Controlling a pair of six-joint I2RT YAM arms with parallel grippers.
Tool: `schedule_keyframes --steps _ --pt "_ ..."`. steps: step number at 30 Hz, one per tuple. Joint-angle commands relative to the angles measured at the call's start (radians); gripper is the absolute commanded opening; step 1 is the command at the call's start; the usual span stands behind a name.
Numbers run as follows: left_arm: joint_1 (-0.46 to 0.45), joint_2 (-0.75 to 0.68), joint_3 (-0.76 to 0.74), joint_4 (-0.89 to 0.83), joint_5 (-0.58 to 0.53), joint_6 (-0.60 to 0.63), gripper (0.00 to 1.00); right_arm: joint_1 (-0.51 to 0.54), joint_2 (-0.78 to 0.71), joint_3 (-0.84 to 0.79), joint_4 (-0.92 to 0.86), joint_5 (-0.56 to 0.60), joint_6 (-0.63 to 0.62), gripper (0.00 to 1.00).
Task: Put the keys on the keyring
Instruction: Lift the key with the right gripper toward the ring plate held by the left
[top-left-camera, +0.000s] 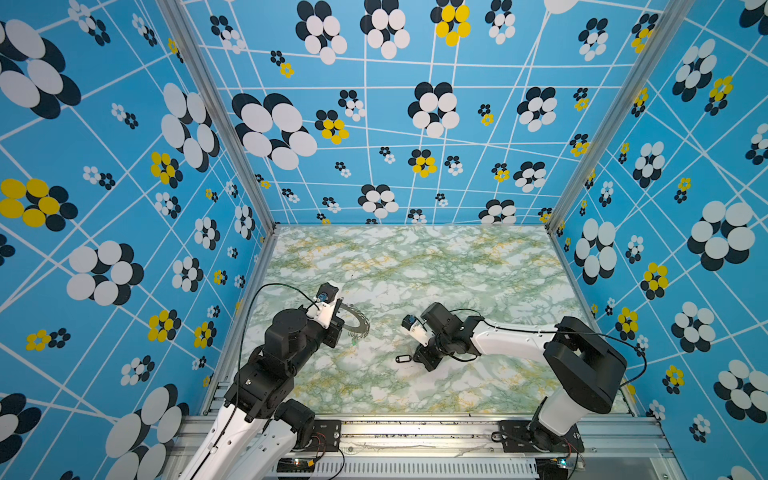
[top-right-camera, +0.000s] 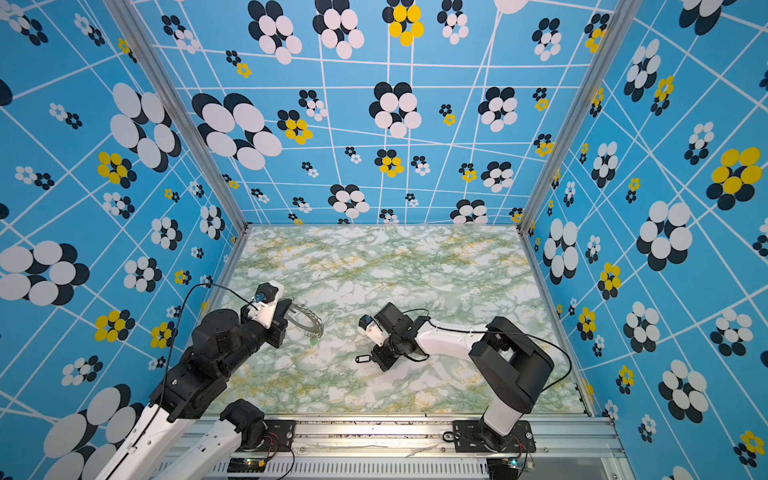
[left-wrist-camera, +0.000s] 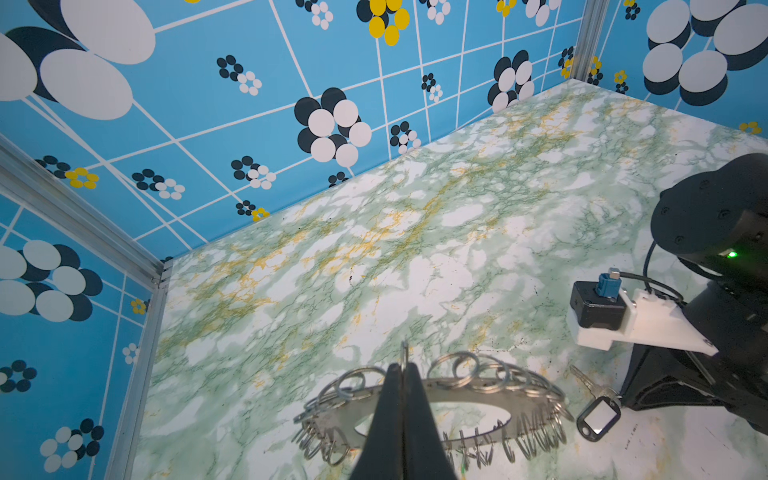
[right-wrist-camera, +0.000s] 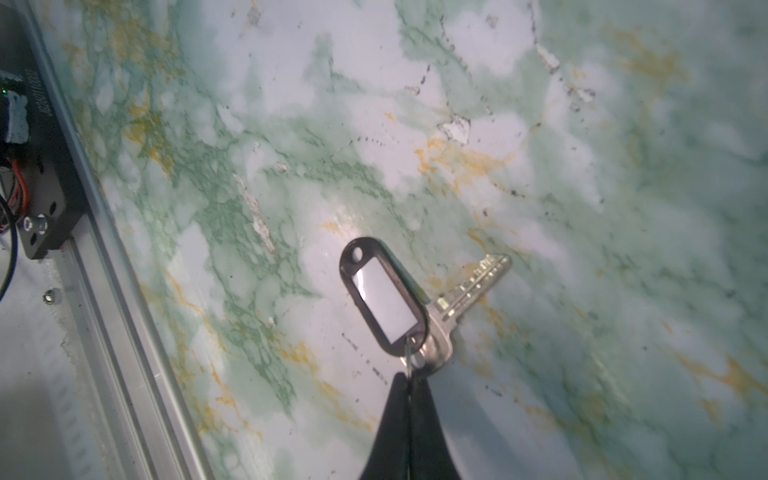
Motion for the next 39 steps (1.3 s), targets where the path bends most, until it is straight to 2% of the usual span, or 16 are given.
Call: schedule_keyframes --steps 1,9,16,19,22,27,32,39 --pt "0.011 -0.011 -0.002 0.052 0.027 -0.015 0.0 -0.002 -0.07 -0.01 -0.004 0.019 -0.023 0.0" --pt "0.008 0.023 0.009 0.058 0.122 -0.02 0.0 -0.001 -0.196 0.053 -0.173 0.052 -0.101 0.0" --pt "-0.014 0.064 0.026 0.104 0.263 -0.03 0.0 -0.001 -0.423 0.076 -0.283 0.099 -0.158 0.0" --pt "-0.072 0.084 0.04 0.126 0.311 -0.005 0.0 -0.002 -0.504 0.117 -0.356 0.073 -0.198 0.0" --pt "-0.173 0.129 0.082 0.131 0.315 0.045 0.0 -0.003 -0.583 0.143 -0.369 0.109 -0.155 0.0" --pt "-0.311 0.27 0.225 0.108 0.281 0.118 0.0 -0.002 -0.63 0.31 -0.58 0.161 -0.187 0.0" --pt "-0.373 0.391 0.309 0.168 0.271 0.159 0.0 -0.001 -0.678 0.427 -0.687 0.226 -0.249 0.0" --pt "-0.456 0.487 0.395 0.205 0.269 0.216 0.0 0.0 -0.786 0.353 -0.6 0.261 -0.297 0.0"
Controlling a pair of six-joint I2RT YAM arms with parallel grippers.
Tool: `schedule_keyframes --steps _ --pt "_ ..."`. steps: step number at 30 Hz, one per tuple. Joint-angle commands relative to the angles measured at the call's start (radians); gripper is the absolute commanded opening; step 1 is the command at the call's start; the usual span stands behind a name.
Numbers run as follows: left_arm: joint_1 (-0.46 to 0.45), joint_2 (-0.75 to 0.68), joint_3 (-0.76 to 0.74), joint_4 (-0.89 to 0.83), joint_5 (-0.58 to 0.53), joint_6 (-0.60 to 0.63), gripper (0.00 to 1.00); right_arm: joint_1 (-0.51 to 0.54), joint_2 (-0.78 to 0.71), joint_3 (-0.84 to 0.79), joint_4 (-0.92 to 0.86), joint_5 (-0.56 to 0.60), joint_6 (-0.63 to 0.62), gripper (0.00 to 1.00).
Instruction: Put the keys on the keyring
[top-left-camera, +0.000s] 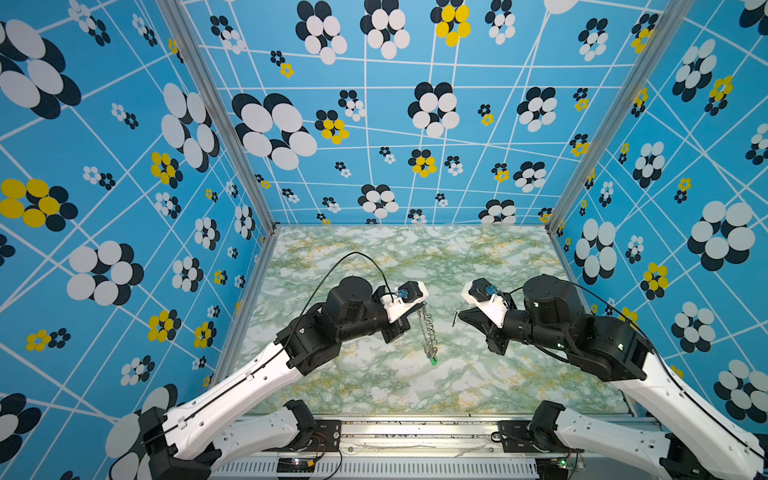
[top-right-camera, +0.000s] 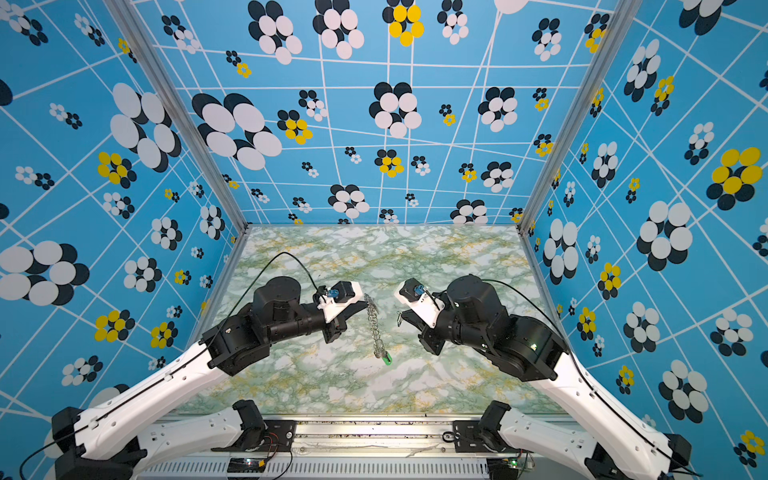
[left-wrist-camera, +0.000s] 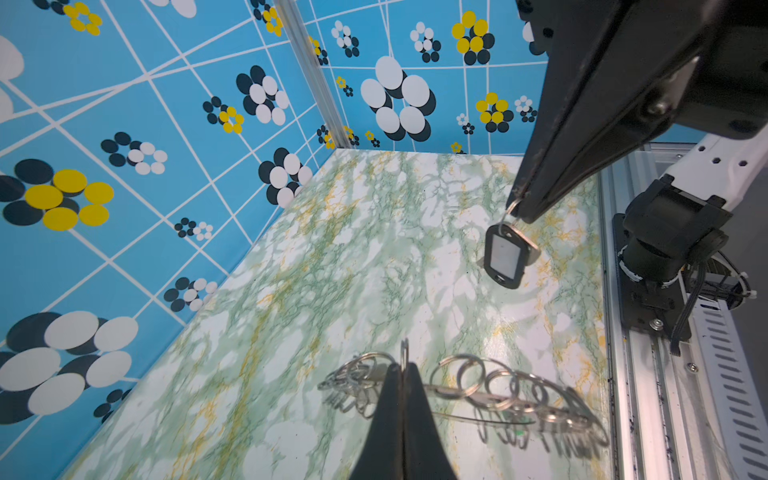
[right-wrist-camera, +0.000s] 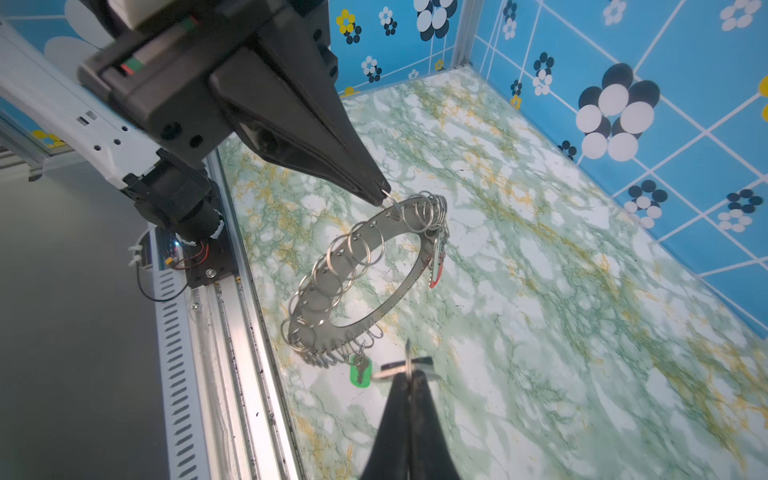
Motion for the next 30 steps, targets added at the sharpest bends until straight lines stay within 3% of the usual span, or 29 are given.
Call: schedule_keyframes --steps 1,12,22,30 --pt "-0.03 0.006 0.066 0.071 0.015 0.047 0.0 0.001 -0.049 -0.049 0.003 0.024 -0.046 0.0" --pt "-0.082 0.054 -0.046 0.273 0.046 -0.012 0.0 0.001 -0.083 -0.037 -0.023 -0.008 -0.119 0.0" --pt "-0.032 0.031 -0.093 0.267 0.287 0.059 0.0 0.001 -0.145 -0.109 -0.018 -0.087 -0.198 0.0" --pt "-0.042 0.002 -0.123 0.284 0.345 0.112 0.0 0.001 -0.109 -0.095 -0.01 -0.145 -0.202 0.0"
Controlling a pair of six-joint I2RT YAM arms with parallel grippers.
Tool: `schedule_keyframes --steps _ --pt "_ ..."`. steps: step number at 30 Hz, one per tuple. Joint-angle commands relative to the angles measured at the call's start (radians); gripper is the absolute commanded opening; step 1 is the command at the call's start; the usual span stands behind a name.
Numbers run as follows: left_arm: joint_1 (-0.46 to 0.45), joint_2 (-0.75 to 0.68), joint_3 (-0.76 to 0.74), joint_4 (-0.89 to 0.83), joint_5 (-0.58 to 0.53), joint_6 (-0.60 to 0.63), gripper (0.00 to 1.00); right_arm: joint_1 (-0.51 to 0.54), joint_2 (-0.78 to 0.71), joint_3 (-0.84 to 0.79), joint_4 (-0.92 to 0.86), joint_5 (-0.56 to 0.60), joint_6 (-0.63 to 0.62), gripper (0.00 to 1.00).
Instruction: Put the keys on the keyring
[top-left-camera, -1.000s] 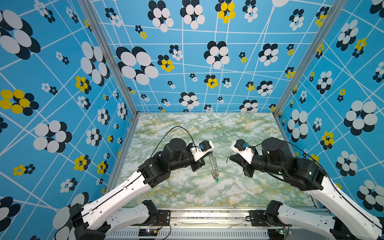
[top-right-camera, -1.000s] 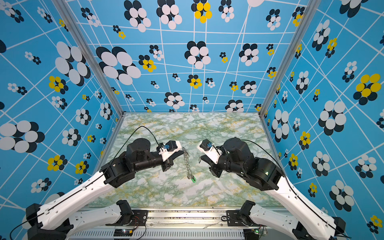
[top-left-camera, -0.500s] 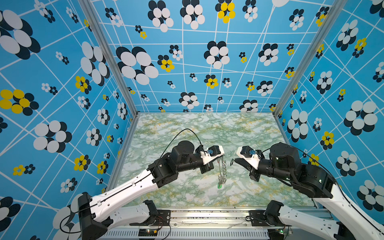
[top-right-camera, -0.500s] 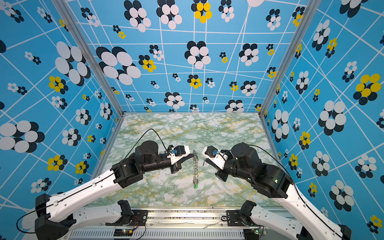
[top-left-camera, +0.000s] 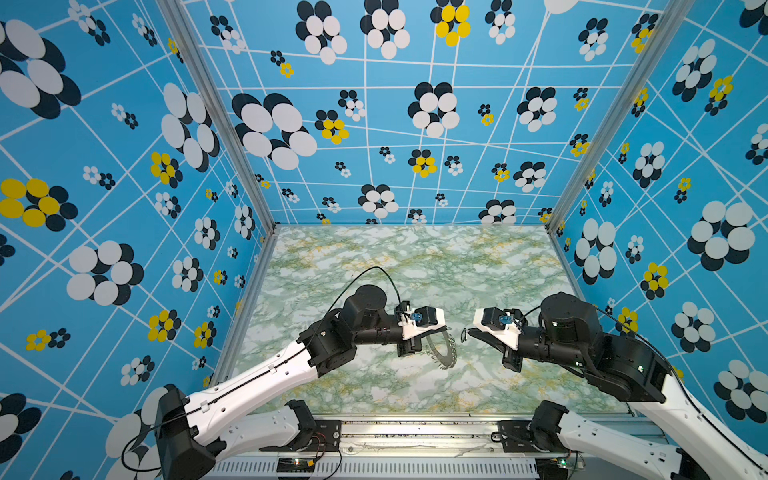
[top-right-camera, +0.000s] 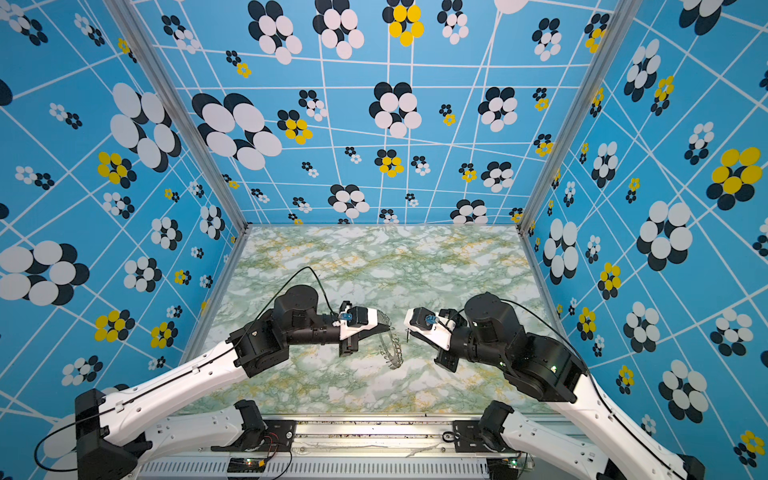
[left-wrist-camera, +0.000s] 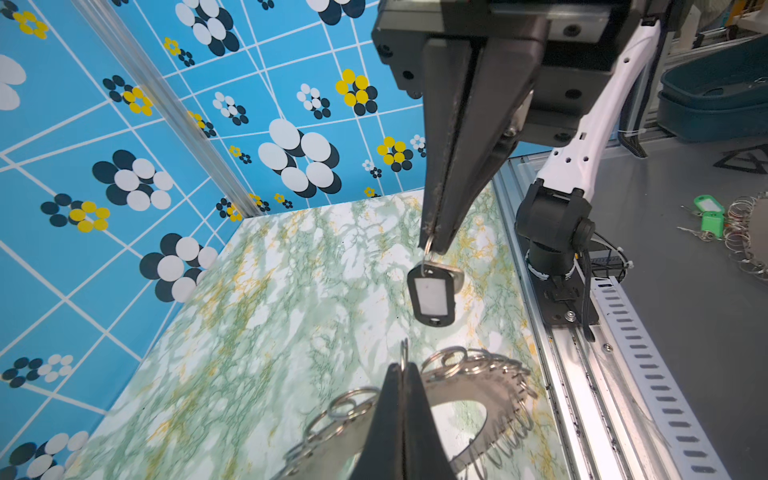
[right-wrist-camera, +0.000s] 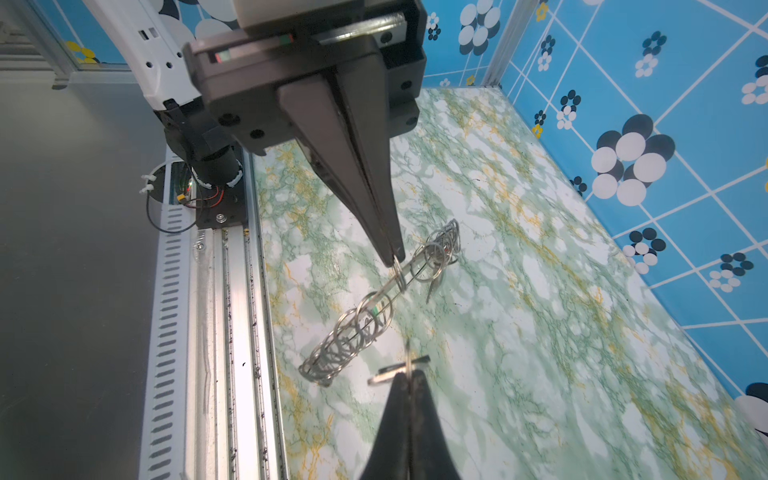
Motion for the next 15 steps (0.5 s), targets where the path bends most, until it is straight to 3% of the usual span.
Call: schedule_keyframes --steps 1,15 --pt "-0.007 -0.035 0.005 0.054 0.062 0.041 0.0 0.001 0.013 0.009 0.006 -0.053 -0.011 0.0" --pt "-0.031 -0.04 0.0 0.019 0.042 0.085 0.0 0.007 0.043 0.046 -0.032 -0.093 -0.041 0.0"
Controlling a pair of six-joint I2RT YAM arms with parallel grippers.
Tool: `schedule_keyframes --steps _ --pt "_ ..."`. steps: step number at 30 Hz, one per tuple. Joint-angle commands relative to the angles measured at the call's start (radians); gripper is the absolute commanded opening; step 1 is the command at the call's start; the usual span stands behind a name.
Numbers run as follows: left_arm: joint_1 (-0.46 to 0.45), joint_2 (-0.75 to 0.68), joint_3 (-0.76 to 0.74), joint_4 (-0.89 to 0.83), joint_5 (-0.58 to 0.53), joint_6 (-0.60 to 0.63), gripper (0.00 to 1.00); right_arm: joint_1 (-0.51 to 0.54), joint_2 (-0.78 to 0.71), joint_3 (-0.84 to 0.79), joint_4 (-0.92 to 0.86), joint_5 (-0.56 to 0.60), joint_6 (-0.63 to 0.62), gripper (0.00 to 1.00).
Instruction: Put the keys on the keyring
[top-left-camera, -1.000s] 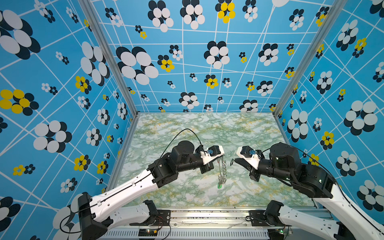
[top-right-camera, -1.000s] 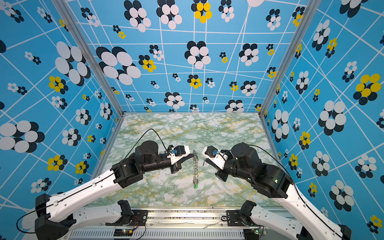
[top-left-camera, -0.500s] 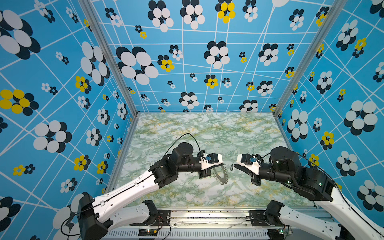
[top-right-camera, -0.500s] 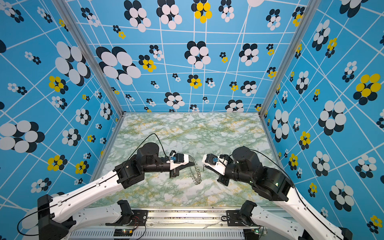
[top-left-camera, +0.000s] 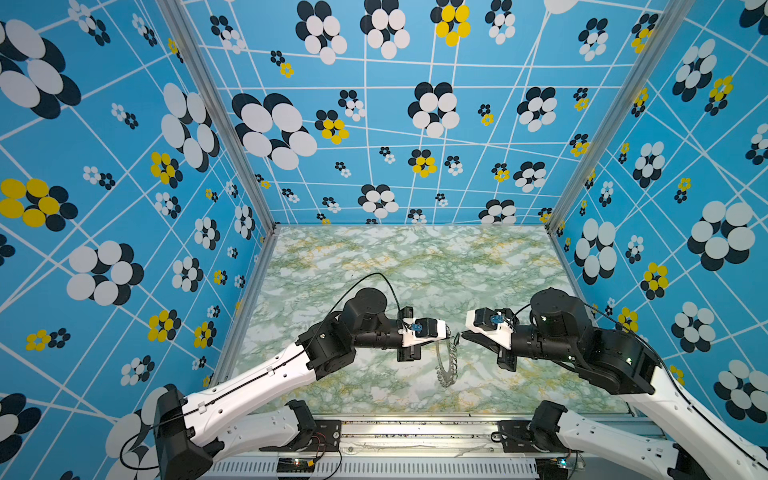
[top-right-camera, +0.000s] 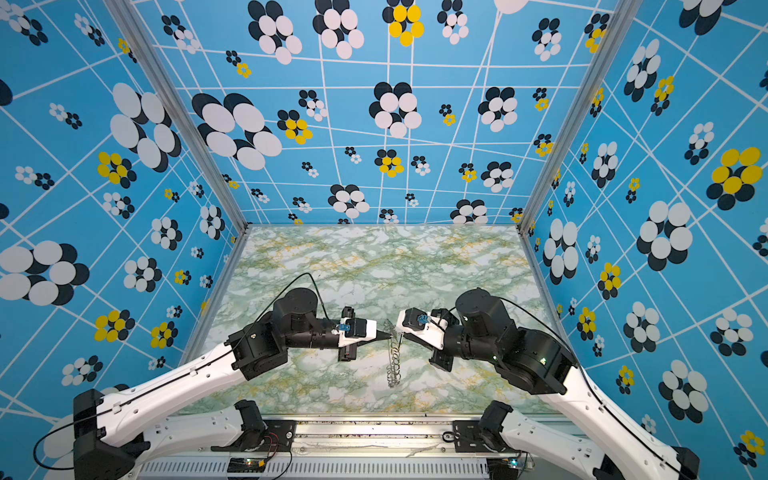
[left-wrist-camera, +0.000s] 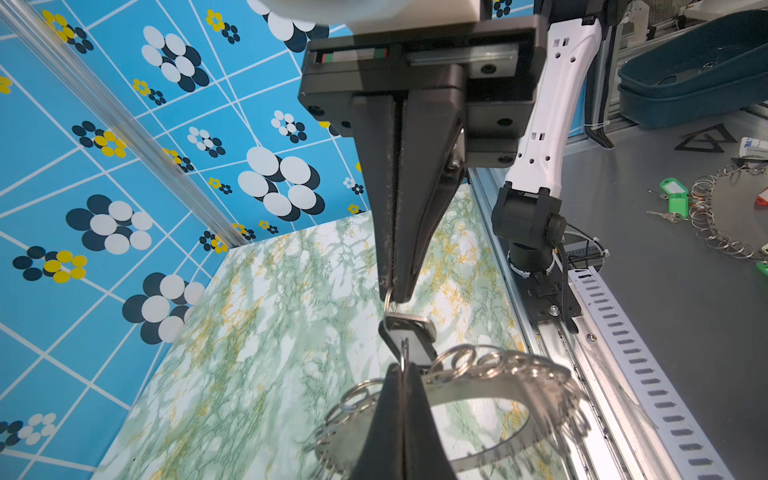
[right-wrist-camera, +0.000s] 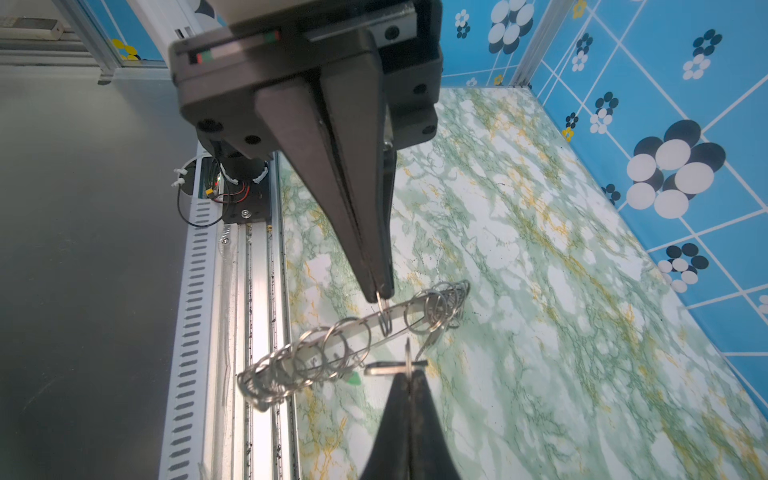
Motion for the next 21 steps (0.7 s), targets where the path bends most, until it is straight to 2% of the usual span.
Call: schedule_keyframes --steps 1,21 --pt "-0.007 -0.032 0.001 0.019 0.004 0.023 0.0 0.007 0.005 0.034 -0.035 -0.039 -0.021 0.0" --pt "-0.016 -0.036 0.0 0.018 0.005 0.029 0.0 0.008 0.007 0.031 -0.049 -0.081 -0.025 0.0"
